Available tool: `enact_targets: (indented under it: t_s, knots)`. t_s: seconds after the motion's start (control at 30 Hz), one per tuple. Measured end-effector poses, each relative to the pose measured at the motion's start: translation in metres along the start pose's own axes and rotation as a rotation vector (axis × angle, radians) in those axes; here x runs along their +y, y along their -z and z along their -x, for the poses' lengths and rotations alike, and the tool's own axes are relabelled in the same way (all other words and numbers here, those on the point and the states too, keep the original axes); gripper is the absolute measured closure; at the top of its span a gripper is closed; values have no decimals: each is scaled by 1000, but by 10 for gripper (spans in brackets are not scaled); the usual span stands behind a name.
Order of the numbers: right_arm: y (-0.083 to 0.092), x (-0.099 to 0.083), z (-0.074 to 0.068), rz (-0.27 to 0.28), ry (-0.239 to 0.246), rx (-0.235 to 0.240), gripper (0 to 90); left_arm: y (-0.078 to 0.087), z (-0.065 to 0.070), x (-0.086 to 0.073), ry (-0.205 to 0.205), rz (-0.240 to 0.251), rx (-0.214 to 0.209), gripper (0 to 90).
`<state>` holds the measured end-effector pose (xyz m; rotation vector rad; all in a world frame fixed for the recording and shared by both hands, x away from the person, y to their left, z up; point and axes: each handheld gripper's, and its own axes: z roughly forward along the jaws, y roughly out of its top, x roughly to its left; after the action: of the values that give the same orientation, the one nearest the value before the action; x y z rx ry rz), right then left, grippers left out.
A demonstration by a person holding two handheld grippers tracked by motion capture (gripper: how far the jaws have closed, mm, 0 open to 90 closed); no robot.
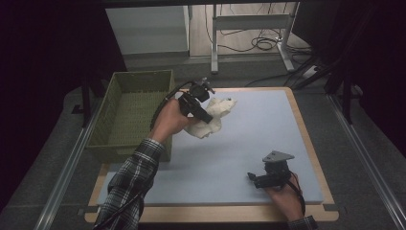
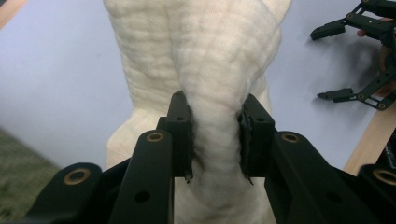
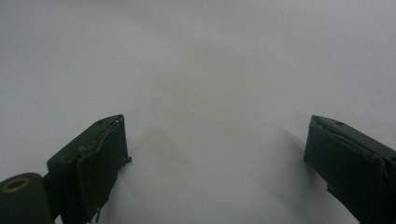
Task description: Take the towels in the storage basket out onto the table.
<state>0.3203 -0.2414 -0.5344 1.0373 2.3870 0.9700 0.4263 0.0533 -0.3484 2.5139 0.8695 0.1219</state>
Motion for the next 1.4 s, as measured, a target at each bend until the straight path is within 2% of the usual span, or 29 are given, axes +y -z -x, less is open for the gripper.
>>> enact_targets:
  t_s: [0.17,0.3,0.43,0.53,0.7,0.8,0.9,0.97,1.13,1.27,1.4]
  knots:
    - [0,0,0,0,-3,1,64,-28,12,12,-21,-14,-3,700]
    - [0,0,0,2,-3,2,64,-49,18,19,-29,-20,-14,699]
    - [0,0,0,3,-1,4,64,-71,21,23,-37,-22,-4,697]
    - [0,0,0,3,3,10,64,-87,22,21,-41,-32,26,692]
    - [0,0,0,3,3,15,64,-115,15,11,-13,-39,-1,683]
    - [0,0,0,2,3,15,64,-126,13,6,-13,-33,-20,667]
    - [0,0,0,2,2,16,64,-135,14,1,-5,-16,-31,613]
    - [0,0,0,1,2,17,63,-137,15,0,-11,-7,-34,557]
    - [0,0,0,1,2,18,63,-133,20,-3,-11,44,-28,337]
    - [0,0,0,1,4,17,64,-123,23,-7,-26,73,-5,280]
    - [0,0,0,0,2,19,64,-114,26,-17,-33,97,17,278]
